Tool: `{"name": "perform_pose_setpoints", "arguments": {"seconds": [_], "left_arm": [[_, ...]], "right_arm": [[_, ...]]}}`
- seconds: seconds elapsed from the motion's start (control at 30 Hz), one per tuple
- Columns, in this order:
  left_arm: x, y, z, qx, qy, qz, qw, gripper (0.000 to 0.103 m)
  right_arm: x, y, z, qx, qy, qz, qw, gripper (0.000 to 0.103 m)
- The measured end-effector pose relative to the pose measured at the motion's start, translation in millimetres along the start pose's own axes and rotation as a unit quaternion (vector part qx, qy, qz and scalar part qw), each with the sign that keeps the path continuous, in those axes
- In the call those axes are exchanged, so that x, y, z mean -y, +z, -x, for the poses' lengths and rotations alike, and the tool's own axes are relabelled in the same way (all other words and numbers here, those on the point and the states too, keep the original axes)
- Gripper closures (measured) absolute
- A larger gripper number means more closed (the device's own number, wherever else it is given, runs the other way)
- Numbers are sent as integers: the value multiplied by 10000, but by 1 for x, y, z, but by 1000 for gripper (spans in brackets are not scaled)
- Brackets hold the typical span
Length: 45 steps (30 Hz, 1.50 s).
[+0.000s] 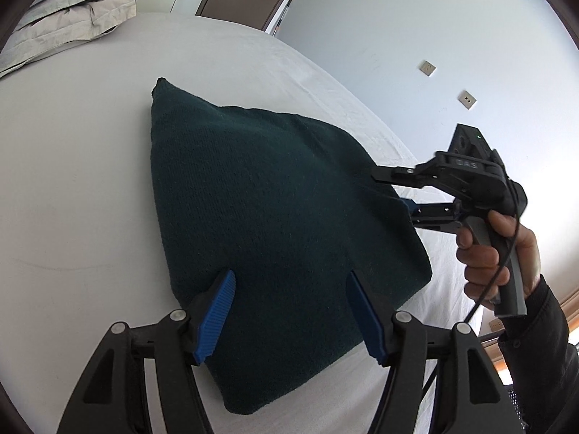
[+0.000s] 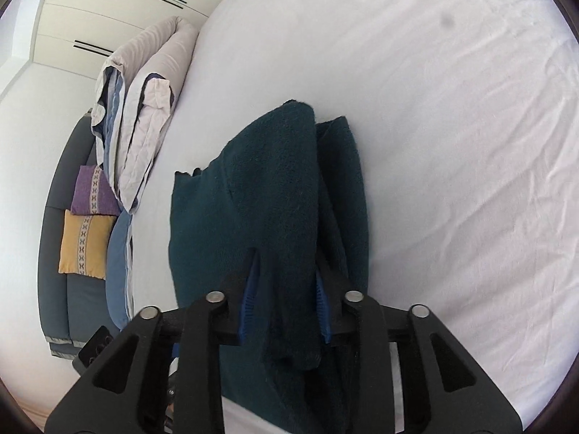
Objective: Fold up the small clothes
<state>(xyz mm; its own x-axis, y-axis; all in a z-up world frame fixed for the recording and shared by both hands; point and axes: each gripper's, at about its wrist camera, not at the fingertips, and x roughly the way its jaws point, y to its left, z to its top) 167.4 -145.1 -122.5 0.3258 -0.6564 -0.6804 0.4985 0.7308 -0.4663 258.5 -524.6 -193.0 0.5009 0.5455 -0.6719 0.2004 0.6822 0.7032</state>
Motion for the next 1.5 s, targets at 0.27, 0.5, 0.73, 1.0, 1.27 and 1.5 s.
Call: {"name": "perform_pose_setpoints", "arguments": {"seconds": [0.27,0.5,0.73,1.0,1.27,1.5], "left_arm": [[9,-2,-7,-92,92,-48,9999,30],[18,3,-8,-158,50,-32,9999,30],[35,-2,-26,-382,115,-195,9990,30],[31,-9,-27,-479,52,-207,9986,29],[33,-11,-27,-407,65,-128,9991,28],[32,-8,-16,-352,-93,-28,9993,28]], "right_arm": [[10,-53,15,-108,-411,89,9991,89],[15,-55,38,-9,-392,119,9992,93],[34,-39,25,-692,-434,-73,9966,92],[52,-63,57,78,-209,-375,9990,82],[2,-103,81,169,-964,456,9941,70],[19,-109,83,205,-1393,543,9885,94]]}}
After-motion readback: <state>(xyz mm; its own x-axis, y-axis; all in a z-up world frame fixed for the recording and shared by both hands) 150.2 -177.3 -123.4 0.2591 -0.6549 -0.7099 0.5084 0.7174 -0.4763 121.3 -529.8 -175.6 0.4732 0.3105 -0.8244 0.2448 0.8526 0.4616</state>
